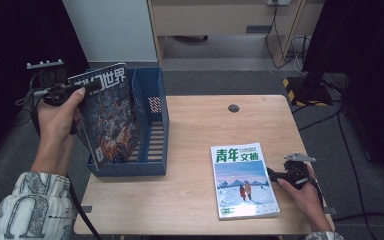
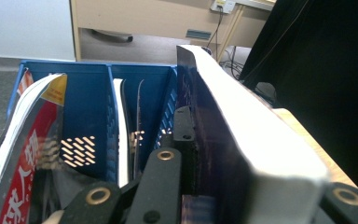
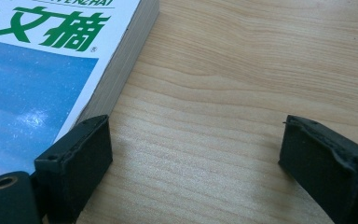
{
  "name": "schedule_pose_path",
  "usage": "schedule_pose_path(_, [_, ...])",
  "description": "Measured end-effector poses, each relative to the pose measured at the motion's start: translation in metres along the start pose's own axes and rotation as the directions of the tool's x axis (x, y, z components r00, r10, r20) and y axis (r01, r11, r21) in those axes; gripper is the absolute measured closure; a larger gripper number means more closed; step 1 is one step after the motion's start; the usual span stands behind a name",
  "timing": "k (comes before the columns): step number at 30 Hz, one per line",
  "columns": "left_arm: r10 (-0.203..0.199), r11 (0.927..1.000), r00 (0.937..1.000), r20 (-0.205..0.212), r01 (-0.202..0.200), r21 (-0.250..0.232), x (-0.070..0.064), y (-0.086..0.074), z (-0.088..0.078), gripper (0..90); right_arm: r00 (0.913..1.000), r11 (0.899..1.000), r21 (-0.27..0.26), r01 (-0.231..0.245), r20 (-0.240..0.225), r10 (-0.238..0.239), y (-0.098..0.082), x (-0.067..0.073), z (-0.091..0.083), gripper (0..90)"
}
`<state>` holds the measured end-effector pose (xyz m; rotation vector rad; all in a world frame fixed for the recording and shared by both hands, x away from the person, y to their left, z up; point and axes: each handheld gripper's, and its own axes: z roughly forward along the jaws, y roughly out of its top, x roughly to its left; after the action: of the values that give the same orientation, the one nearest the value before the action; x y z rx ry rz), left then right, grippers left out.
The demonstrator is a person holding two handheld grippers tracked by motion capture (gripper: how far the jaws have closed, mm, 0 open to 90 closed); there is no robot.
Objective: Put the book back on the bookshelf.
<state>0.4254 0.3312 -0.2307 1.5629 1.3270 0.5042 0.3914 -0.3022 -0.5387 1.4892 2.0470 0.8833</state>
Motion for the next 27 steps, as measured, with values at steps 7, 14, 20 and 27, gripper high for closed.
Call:
schedule_pose_path(7, [0.002, 1.0000, 0.9999, -0.011, -0.002, -0.004, 0.001, 0.001, 0.008, 82.2, 1.0000, 1.000, 0.000, 0.000, 0.000, 0.000, 0.000, 0.000, 0.000, 9.4])
schedule_pose_path(14, [0.006, 1.0000, 0.9998, -0.020, -0.007, -0.005, 0.001, 0.001, 0.023, 82.2, 1.0000, 1.000, 0.001, 0.001, 0.000, -0.001, 0.000, 0.000, 0.000, 9.4])
schedule_pose_path(20, [0.012, 0.9999, 0.9994, -0.033, -0.012, 0.003, 0.005, 0.003, 0.033, 82.2, 1.0000, 1.000, 0.002, 0.004, 0.000, -0.004, 0.000, 0.000, 0.000, 9.4])
schedule_pose_path(27, [0.023, 0.9997, 0.9989, -0.040, -0.022, 0.007, 0.008, 0.004, 0.038, 82.2, 1.0000, 1.000, 0.001, 0.003, 0.000, -0.003, 0.000, 0.000, 0.000, 9.4])
